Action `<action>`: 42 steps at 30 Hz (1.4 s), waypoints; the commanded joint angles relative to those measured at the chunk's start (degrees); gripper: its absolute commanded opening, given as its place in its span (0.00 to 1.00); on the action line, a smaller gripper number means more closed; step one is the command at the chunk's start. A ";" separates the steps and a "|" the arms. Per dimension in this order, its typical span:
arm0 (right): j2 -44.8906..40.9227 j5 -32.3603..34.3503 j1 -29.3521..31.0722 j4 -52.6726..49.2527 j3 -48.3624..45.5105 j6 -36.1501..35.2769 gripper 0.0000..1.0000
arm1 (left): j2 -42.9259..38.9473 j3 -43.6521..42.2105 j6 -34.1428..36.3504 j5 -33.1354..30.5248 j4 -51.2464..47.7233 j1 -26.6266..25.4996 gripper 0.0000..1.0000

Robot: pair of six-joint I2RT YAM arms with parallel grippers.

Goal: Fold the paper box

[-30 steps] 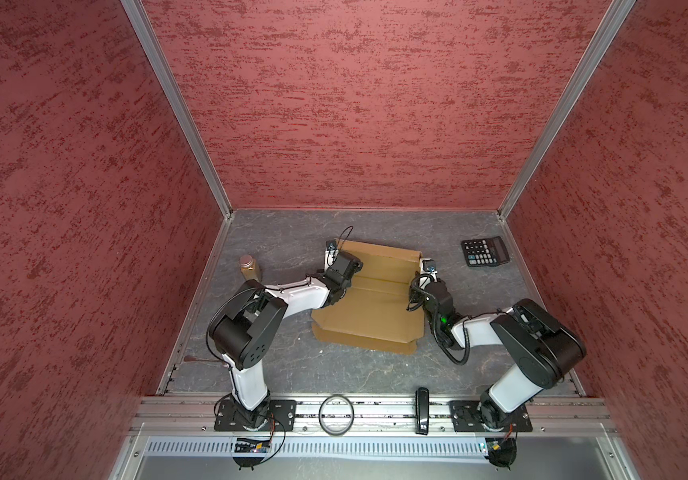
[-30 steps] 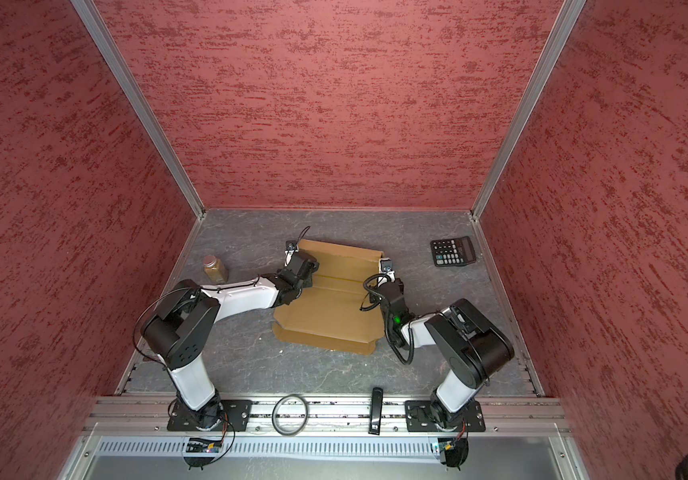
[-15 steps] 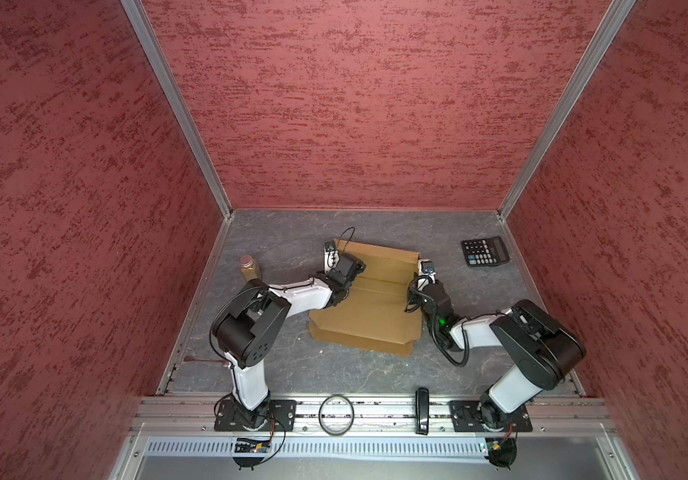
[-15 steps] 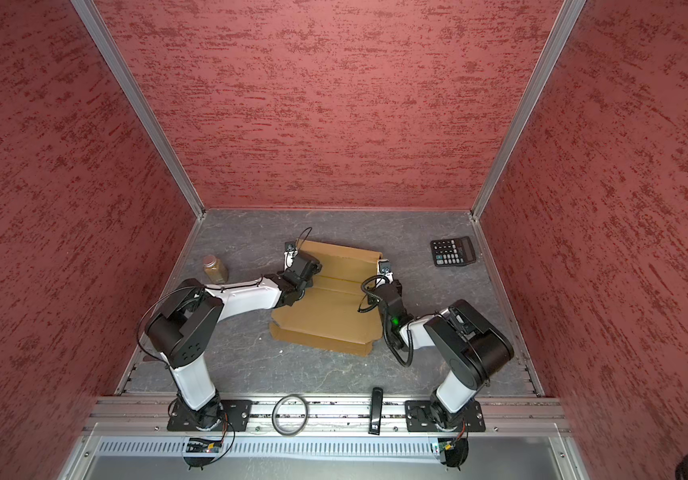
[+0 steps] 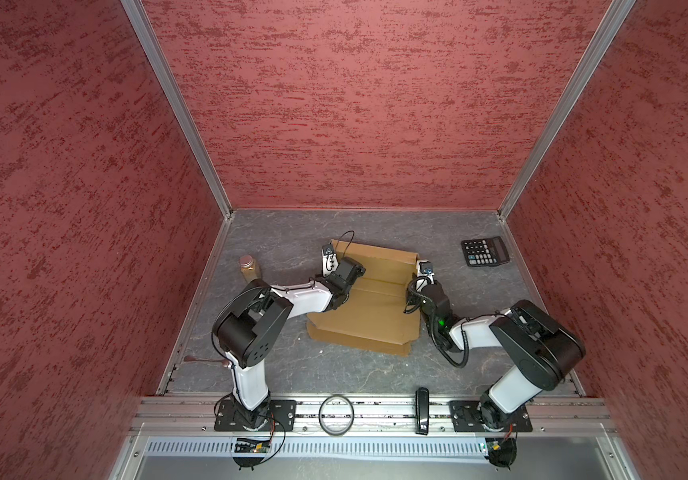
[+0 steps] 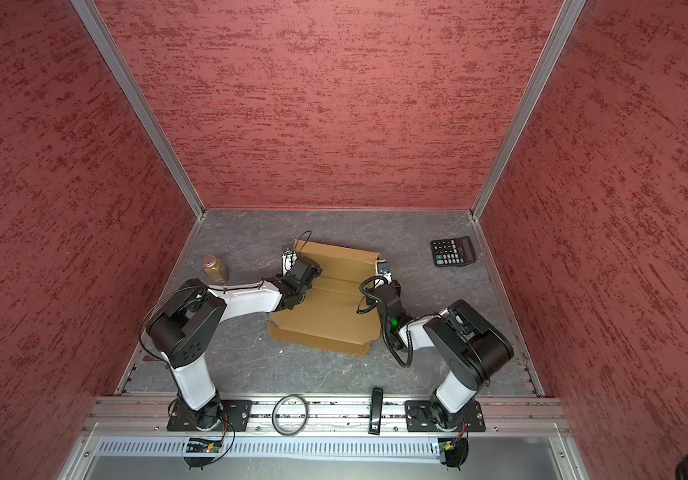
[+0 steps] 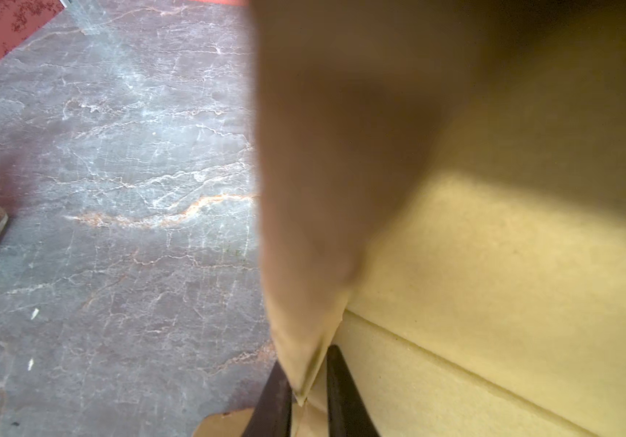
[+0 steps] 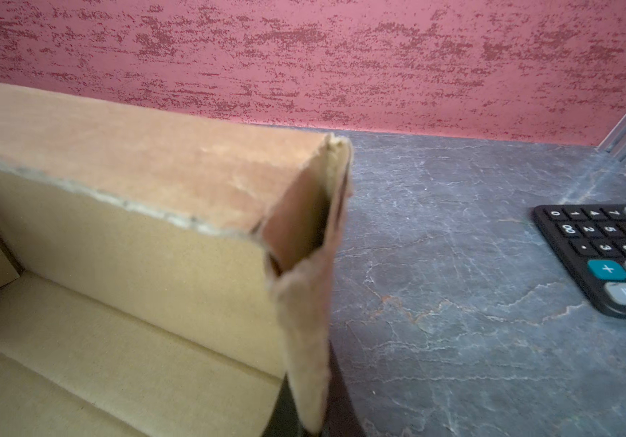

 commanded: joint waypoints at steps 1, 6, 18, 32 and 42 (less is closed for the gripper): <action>-0.48 -1.18 0.89 -1.85 -0.65 -0.18 0.00 | 1.72 -2.26 -0.45 2.18 -4.10 0.86 0.21; -0.58 -1.09 0.91 -1.92 -0.72 -0.18 0.00 | 1.78 -2.55 -0.47 2.55 -3.71 1.13 0.25; 0.27 -0.98 0.87 -1.61 -0.15 -0.03 0.00 | 0.65 -5.23 0.15 6.99 -1.19 1.50 0.39; -0.58 -0.87 0.93 -2.64 0.15 0.00 0.00 | -4.79 -8.19 0.85 8.28 0.77 1.13 0.56; -0.36 -0.73 0.87 -3.29 0.67 -0.10 0.00 | -7.51 -10.56 0.72 8.33 1.93 0.84 0.61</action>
